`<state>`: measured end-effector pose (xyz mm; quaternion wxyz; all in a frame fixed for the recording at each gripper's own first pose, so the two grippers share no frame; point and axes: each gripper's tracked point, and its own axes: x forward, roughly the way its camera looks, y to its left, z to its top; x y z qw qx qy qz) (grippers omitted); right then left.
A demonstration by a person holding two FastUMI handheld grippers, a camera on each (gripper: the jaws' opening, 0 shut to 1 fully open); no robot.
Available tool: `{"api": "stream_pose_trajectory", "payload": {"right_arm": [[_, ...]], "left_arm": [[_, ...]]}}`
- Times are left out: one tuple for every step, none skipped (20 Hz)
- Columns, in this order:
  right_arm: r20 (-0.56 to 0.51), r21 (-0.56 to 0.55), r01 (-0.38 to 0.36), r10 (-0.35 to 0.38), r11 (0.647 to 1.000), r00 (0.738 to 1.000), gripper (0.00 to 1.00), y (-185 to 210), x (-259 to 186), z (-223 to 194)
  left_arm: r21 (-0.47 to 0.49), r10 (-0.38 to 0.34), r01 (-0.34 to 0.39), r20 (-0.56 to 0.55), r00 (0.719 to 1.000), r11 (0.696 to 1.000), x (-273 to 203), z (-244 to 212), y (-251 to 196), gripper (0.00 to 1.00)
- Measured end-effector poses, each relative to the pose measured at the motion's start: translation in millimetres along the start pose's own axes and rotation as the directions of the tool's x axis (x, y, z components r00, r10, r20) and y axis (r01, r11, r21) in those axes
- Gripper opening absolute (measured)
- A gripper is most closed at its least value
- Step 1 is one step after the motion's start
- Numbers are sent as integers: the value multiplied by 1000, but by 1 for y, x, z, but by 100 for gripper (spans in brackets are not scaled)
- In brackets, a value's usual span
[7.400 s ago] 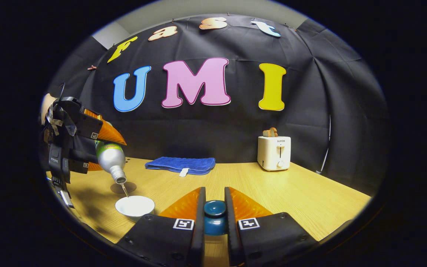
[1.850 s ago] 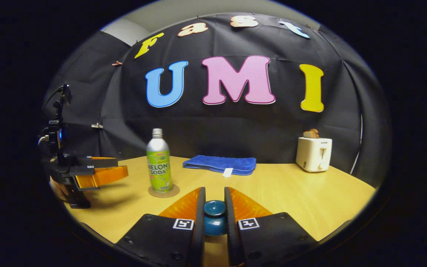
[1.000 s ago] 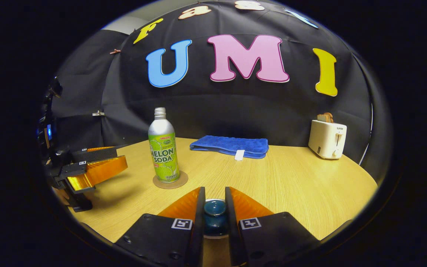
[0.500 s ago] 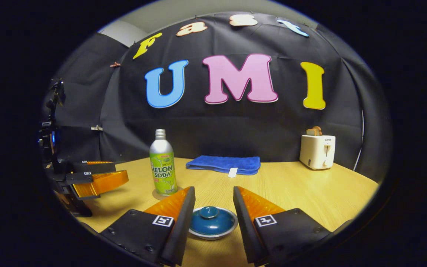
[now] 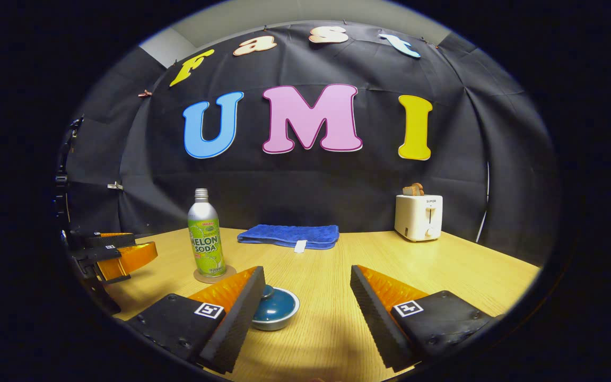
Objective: Open the teacup lid with one hand, grasp the water bottle and pour water into the teacup with the other hand; after pouring, place the water bottle on the coaster and then close the teacup lid.
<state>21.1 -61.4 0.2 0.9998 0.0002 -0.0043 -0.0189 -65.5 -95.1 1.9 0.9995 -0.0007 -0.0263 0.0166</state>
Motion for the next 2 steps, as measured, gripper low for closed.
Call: {"api": "stream_pose_trajectory", "payload": {"right_arm": [[0, 0, 4, -4, 1000, 1000, 99, -1, -1, 0], [0, 0, 4, -4, 1000, 1000, 99, -2, -1, 0]], "left_arm": [[1, -6, 6, 1, 1000, 1000, 0, -1, -3, 96], [1, -17, 17, 1, 1000, 1000, 0, 0, -6, 95]]}}
